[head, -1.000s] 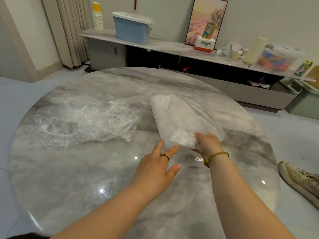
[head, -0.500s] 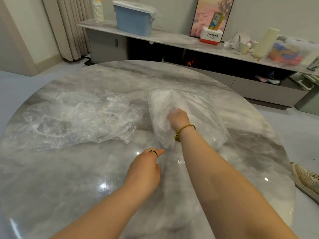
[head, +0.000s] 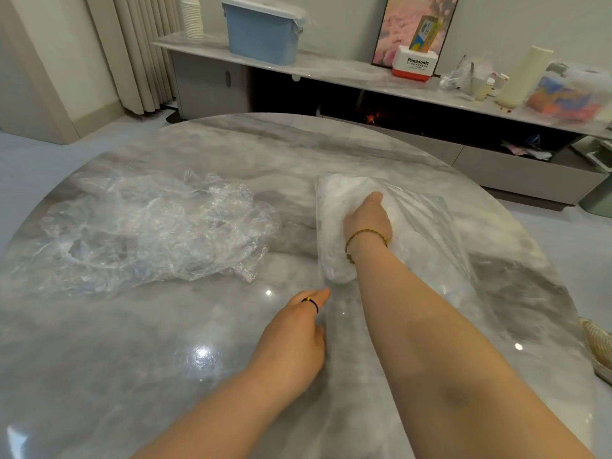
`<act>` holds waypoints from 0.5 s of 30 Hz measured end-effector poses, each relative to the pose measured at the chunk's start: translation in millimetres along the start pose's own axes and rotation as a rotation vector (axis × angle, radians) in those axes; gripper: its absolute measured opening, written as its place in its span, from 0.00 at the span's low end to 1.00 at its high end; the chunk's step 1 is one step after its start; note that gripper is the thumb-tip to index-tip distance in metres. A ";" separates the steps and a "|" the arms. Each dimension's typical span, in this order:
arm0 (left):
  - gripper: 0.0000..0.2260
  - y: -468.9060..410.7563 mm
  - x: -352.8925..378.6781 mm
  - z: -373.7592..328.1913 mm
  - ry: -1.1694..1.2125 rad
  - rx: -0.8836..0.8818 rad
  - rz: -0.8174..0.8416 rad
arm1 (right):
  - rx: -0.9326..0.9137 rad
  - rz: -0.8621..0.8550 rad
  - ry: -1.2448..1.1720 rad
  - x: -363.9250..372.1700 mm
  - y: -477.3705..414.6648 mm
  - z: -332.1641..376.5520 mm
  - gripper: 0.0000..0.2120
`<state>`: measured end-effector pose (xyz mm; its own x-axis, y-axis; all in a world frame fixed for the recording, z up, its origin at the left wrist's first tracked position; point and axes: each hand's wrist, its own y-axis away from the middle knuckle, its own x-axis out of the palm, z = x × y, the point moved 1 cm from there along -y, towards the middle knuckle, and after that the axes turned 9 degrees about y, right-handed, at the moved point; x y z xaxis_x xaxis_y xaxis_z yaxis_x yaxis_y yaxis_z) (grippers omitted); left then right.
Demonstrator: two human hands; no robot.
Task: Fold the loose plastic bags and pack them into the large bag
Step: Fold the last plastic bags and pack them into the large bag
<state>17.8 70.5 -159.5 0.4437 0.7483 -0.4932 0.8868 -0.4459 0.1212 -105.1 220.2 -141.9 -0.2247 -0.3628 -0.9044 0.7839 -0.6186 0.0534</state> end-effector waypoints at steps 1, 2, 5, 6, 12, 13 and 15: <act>0.25 -0.4 1.1 -0.4 0.007 0.013 0.017 | 0.019 0.019 -0.146 -0.2 1.0 -0.5 0.20; 0.25 -0.4 2.0 -1.0 0.010 0.026 0.035 | 0.035 0.046 -0.289 -0.5 3.0 -0.9 0.21; 0.23 -0.2 3.5 -2.8 0.009 0.065 0.091 | 0.013 0.099 -0.450 -8.6 13.5 -4.5 0.25; 0.22 0.2 3.3 -2.9 0.005 0.071 0.108 | -0.010 0.090 -0.448 -13.1 18.4 -6.7 0.25; 0.22 11.3 -11.8 -4.6 -0.122 0.088 0.142 | -0.079 -0.041 -0.473 -39.7 61.8 -27.2 0.14; 0.23 15.0 -16.6 -6.0 -0.139 0.102 0.121 | -0.092 -0.126 -0.501 -44.7 71.6 -29.8 0.11; 0.24 23.3 -29.3 -6.9 -0.185 0.128 0.066 | -0.143 -0.283 -0.586 -53.3 95.2 -29.2 0.07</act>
<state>26.4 41.6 -136.2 0.4587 0.6175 -0.6390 0.8275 -0.5588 0.0541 -1.6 201.0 -101.0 -0.6787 -0.5440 -0.4934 0.7087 -0.6614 -0.2455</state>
